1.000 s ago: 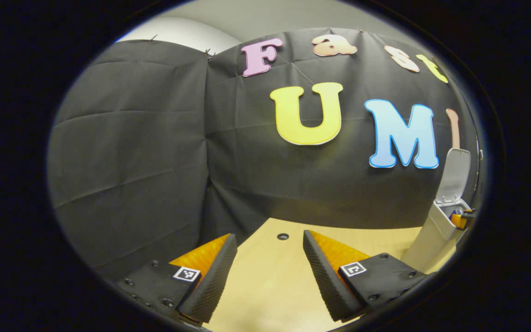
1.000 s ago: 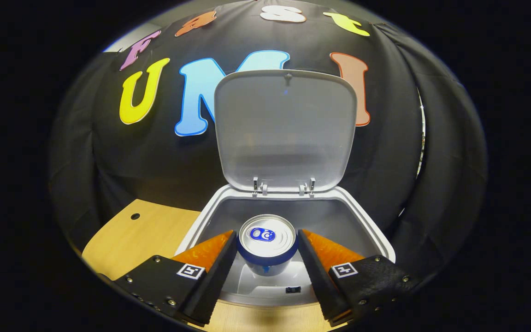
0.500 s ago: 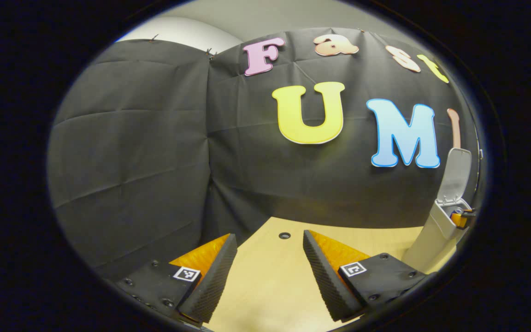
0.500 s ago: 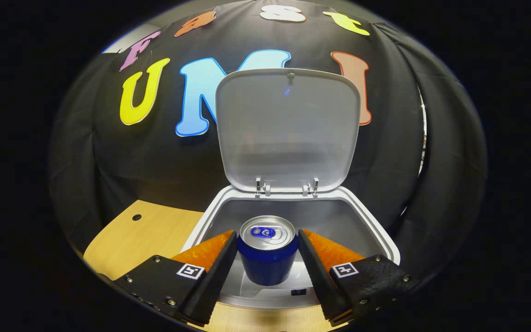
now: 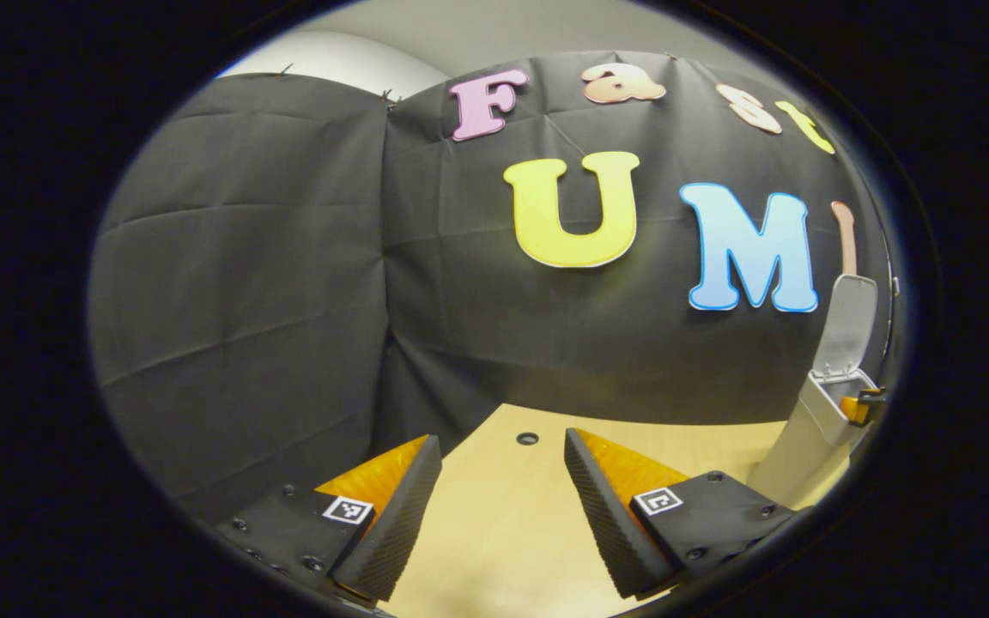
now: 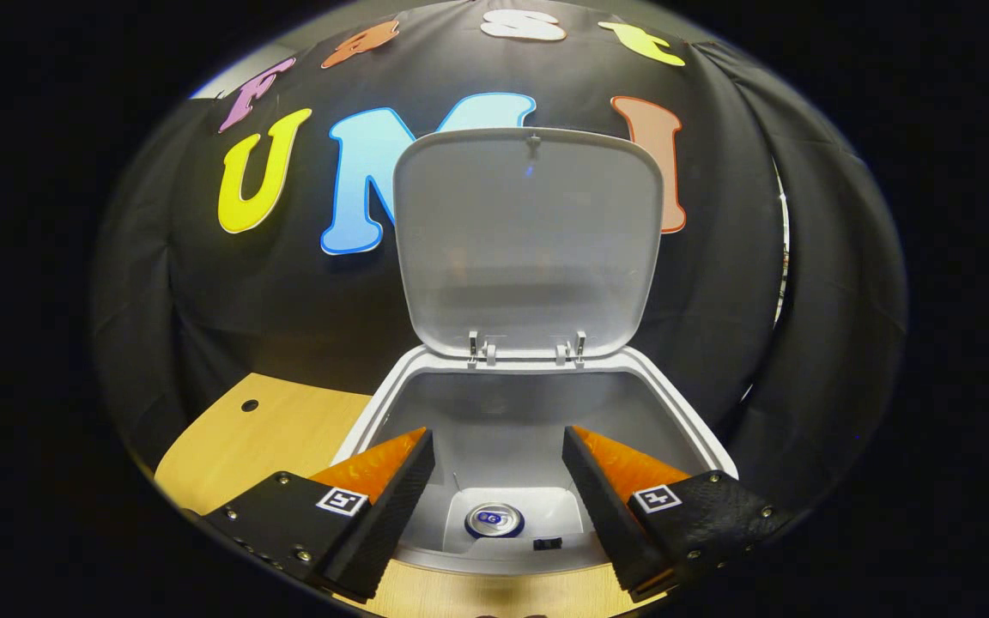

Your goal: Press the lid of the desktop garbage bin to open it, pick up the crumpled paper on the desktop and throw it into the bin, then pick up the pop can on the desktop and drop it into the bin, and finally close the garbage bin lid.

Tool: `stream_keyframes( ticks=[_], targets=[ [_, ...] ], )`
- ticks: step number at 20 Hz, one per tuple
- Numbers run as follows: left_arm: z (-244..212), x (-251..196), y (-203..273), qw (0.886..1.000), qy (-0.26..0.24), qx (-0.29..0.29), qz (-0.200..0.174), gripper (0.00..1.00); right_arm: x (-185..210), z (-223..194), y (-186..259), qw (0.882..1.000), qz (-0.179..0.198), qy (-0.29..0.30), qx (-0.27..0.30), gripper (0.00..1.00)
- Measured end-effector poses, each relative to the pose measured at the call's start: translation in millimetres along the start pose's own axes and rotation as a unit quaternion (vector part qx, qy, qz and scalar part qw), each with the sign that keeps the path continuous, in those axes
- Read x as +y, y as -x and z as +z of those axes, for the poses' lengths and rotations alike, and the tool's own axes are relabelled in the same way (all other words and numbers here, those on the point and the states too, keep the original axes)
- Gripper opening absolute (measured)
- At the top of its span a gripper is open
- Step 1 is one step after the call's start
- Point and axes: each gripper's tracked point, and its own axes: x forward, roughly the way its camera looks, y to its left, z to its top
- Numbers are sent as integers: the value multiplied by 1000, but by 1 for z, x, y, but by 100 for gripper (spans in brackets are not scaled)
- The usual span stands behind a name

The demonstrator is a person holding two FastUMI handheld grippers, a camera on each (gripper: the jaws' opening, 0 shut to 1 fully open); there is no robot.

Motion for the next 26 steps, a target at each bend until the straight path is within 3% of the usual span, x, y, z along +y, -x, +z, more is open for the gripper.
stream_keyframes(
  ticks=[6, 15, 22, 23, 26],
  targets=[
    [-2, 3, 0, 1000, 2, -1, 1, 95, 2, 4, 3, 1000, 4, 6, -5, 96],
    [-5, 1, 2, 1000, 1, 0, -2, 97, 21, 57, 20, 998, 18, 8, -64, 96],
    [-15, -8, 3, 1000, 13, 11, -12, 95, 9, 127, 43, 990, 11, 6, -142, 96],
    [-16, -9, 3, 1000, 14, 12, -14, 95, 5, 140, 46, 988, 7, 7, -156, 92],
    [-19, -16, 6, 1000, 14, 14, -20, 95, -6, 184, 56, 981, 0, -1, -192, 95]
  ],
)
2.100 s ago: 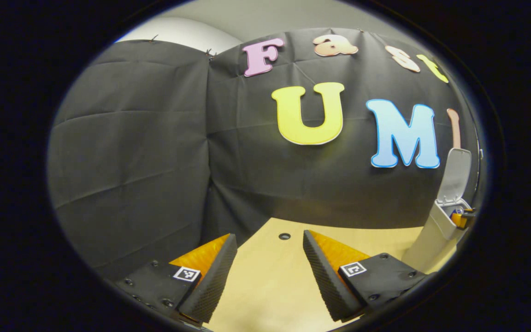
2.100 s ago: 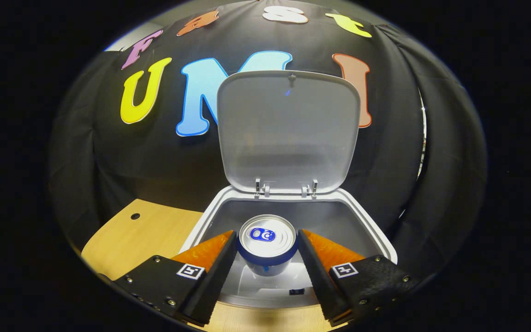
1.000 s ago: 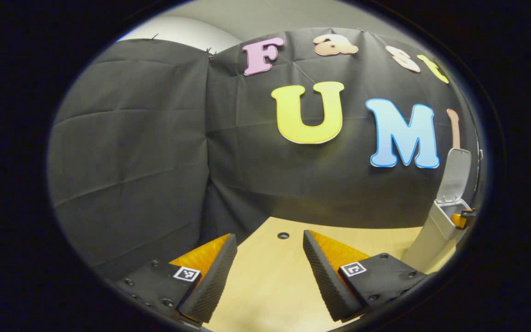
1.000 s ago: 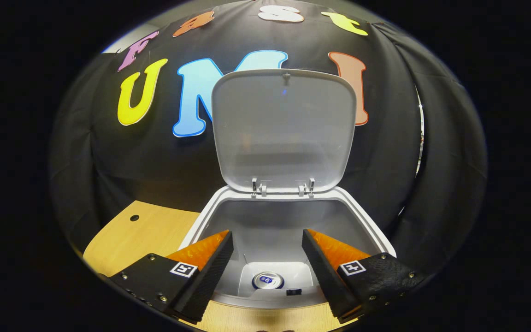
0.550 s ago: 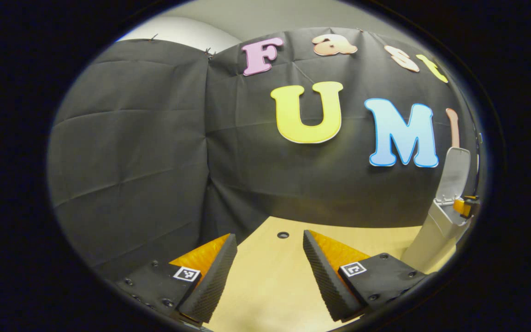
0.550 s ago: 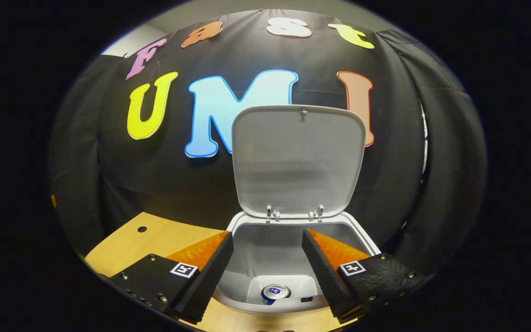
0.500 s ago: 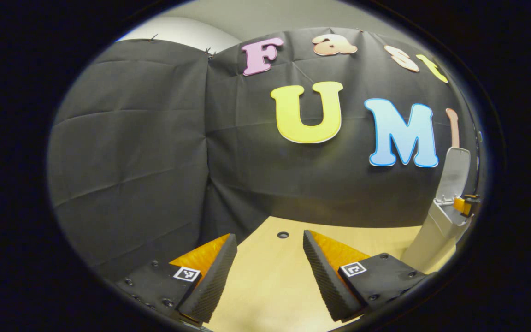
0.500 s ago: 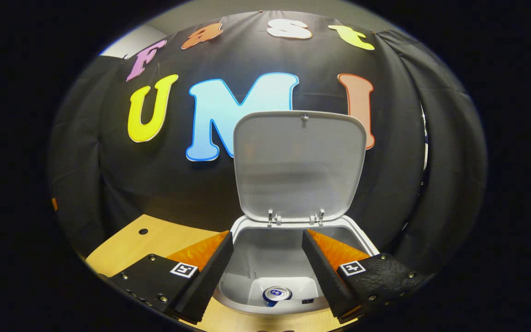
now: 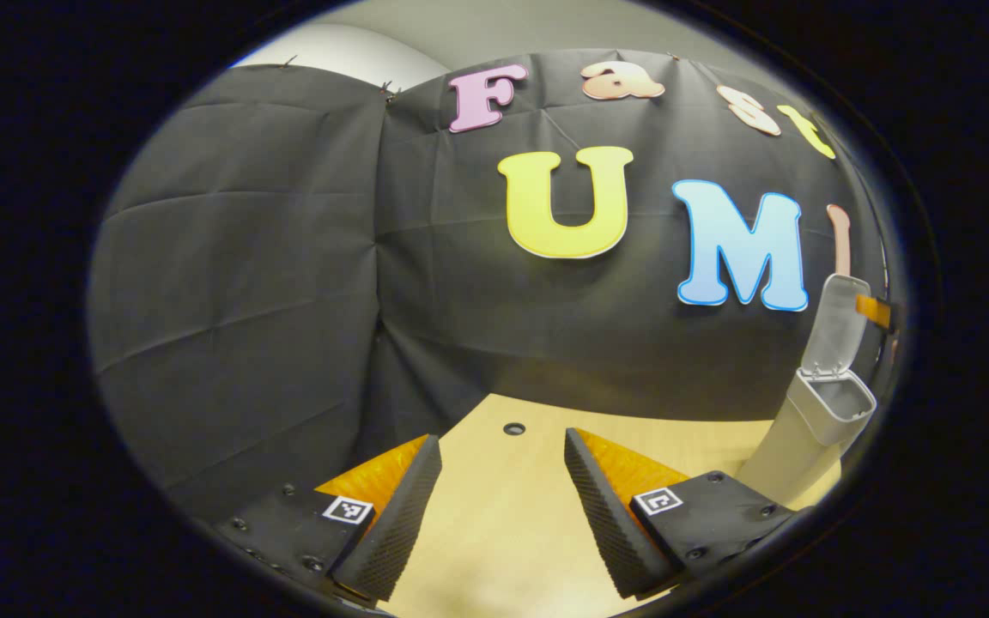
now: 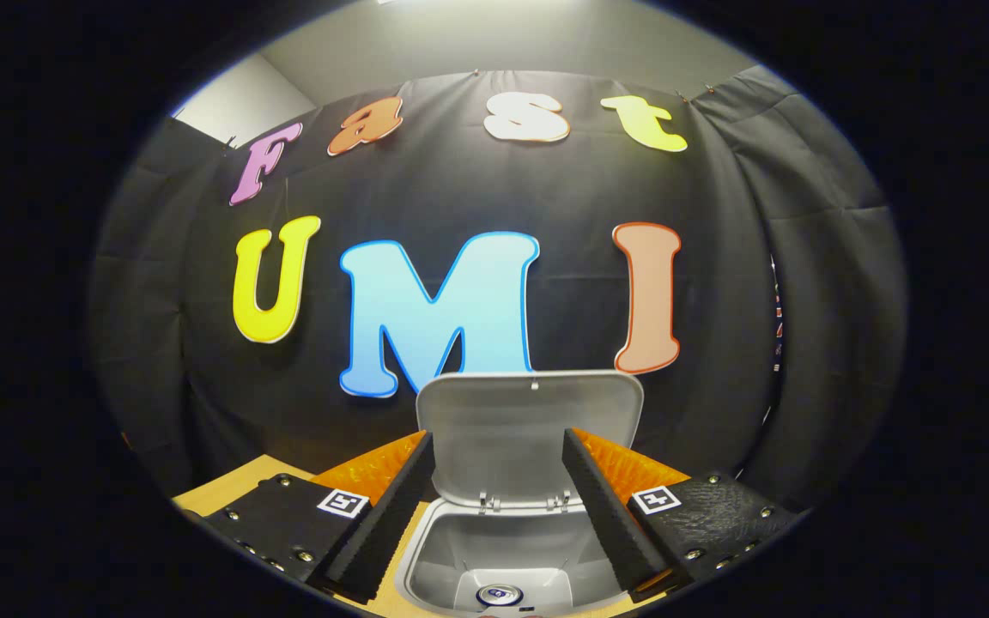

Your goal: Press the lid of the desktop garbage bin to open it, pick up the crumpled paper on the desktop and throw it into the bin, then pick up the pop can on the desktop and drop it into the bin, and finally close the garbage bin lid.

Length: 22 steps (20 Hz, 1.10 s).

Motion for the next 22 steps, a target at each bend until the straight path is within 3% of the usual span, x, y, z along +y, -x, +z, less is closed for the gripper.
stream_keyframes(
  ticks=[3, 4, 8, 9, 15, 22],
  targets=[
    [-1, -1, 5, 1000, -1, 0, -2, 95, -8, 30, -7, 999, -7, 4, -33, 96],
    [-1, -2, 6, 1000, -2, 0, -2, 100, -10, 36, -10, 999, -7, 8, -39, 96],
    [-4, 7, 11, 1000, -3, 2, 10, 95, -10, 54, -29, 998, -5, 27, -56, 95],
    [-5, 11, 13, 1000, -3, 3, 14, 100, -10, 56, -35, 998, -6, 33, -57, 95],
    [-14, 35, 22, 999, 4, 11, 42, 95, -16, 42, -74, 999, -22, 31, -24, 95],
    [-23, 51, 26, 998, 14, 21, 63, 95, -15, 27, -80, 999, -22, 46, -7, 96]
  ],
)
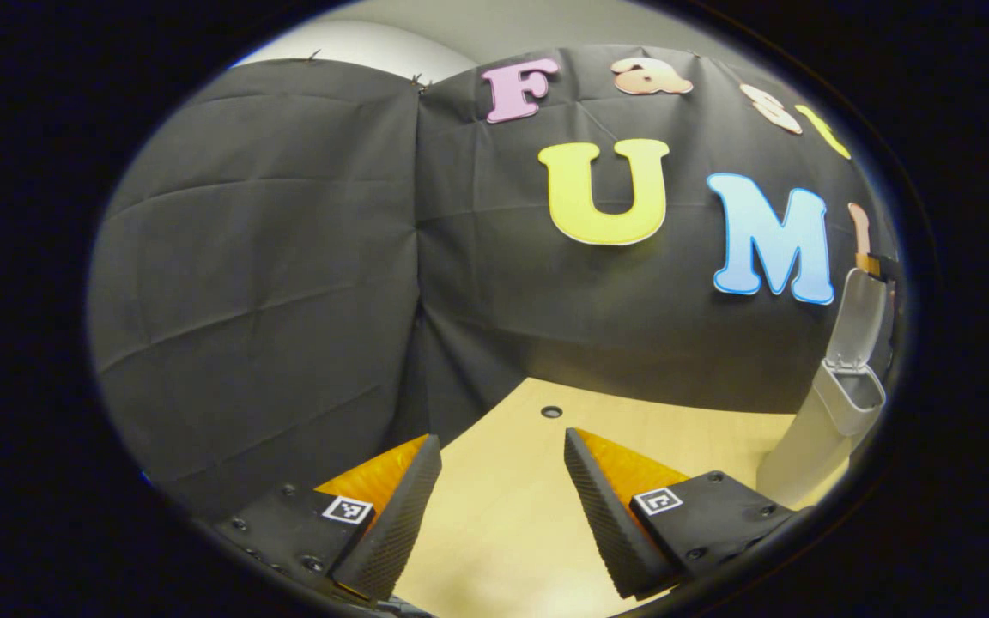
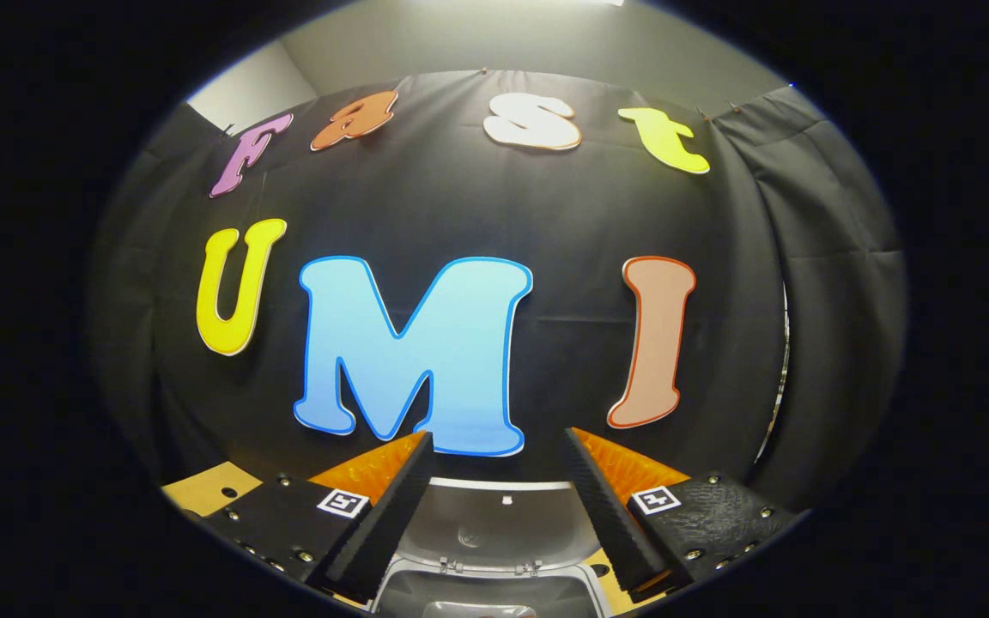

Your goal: Press the lid of the desktop garbage bin to open it, pick up the crumpled paper on the desktop and throw it into the bin, then pick up the pop can on the desktop and drop it into the bin, and finally close the garbage bin lid.

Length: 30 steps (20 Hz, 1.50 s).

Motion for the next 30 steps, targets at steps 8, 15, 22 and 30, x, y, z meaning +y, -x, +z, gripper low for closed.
stream_keyframes(
  ticks=[8, 15, 22, 30],
  targets=[
    [-3, -34, -8, 999, -19, 2, -29, 94, 1, -11, 34, 1000, 12, -17, 12, 95],
    [-2, -69, -9, 997, -31, -1, -68, 94, 4, -30, 71, 999, 25, -25, 19, 95],
    [-2, -90, -8, 995, -30, -2, -90, 94, 5, -45, 92, 998, 39, -22, 36, 95],
    [-11, -88, -3, 996, -25, 4, -89, 94, 9, -74, 108, 996, 53, -30, 72, 95]
  ],
)
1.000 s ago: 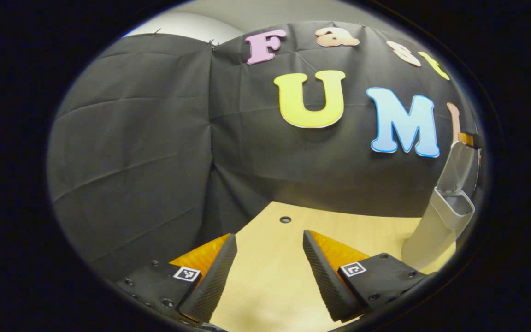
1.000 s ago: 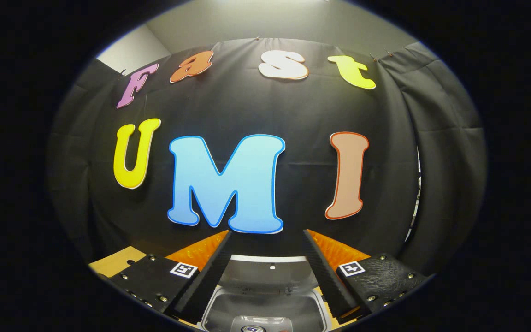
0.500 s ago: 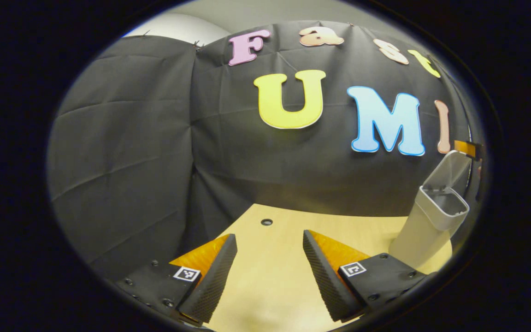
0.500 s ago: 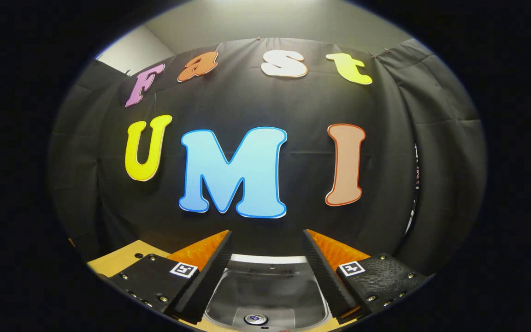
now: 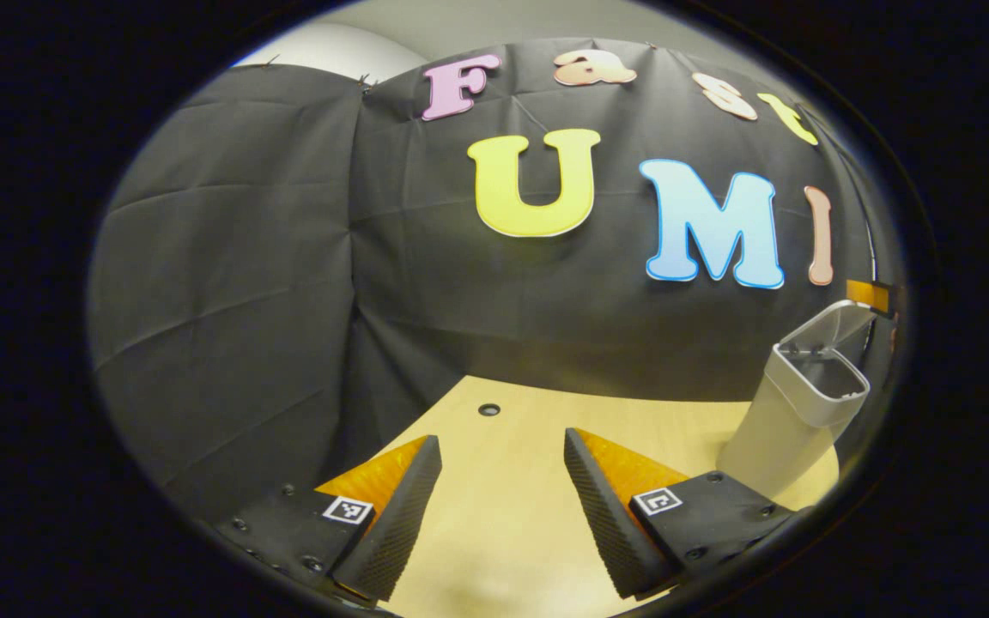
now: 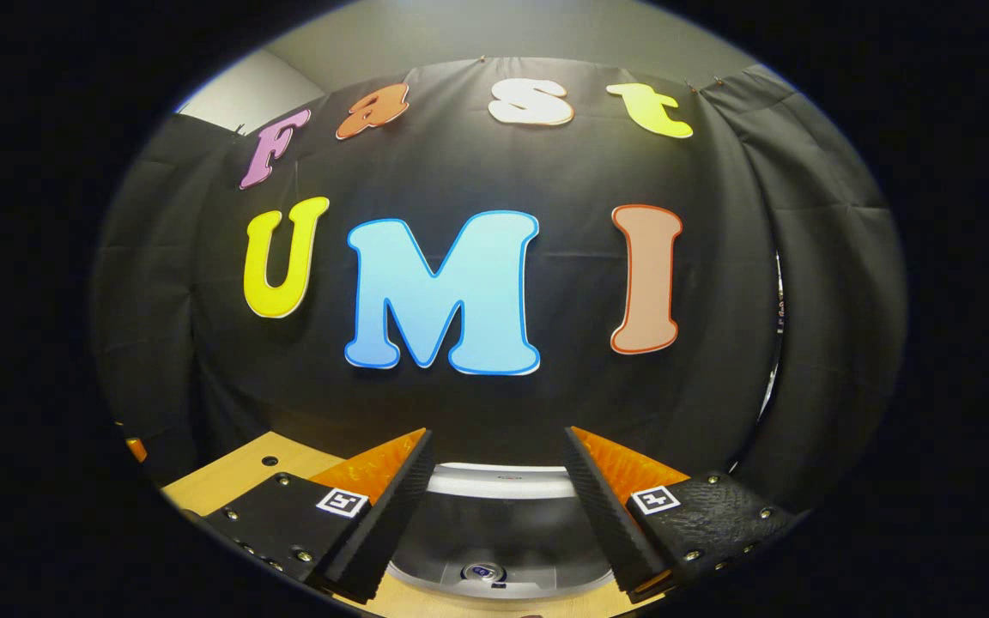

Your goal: Press the lid of the desktop garbage bin to open it, pick up the crumpled paper on the desktop and throw it into the bin, then pick up the pop can on the desktop and drop it into the bin, and finally close the garbage bin lid.

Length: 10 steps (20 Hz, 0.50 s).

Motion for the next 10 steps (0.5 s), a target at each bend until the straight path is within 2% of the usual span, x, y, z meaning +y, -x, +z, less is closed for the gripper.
stream_keyframes(
  ticks=[10],
  targets=[
    [-5, 1, 1, 1000, -4, 6, 5, 94, 7, -72, -2, 997, 4, 1, 74, 96]
  ],
)
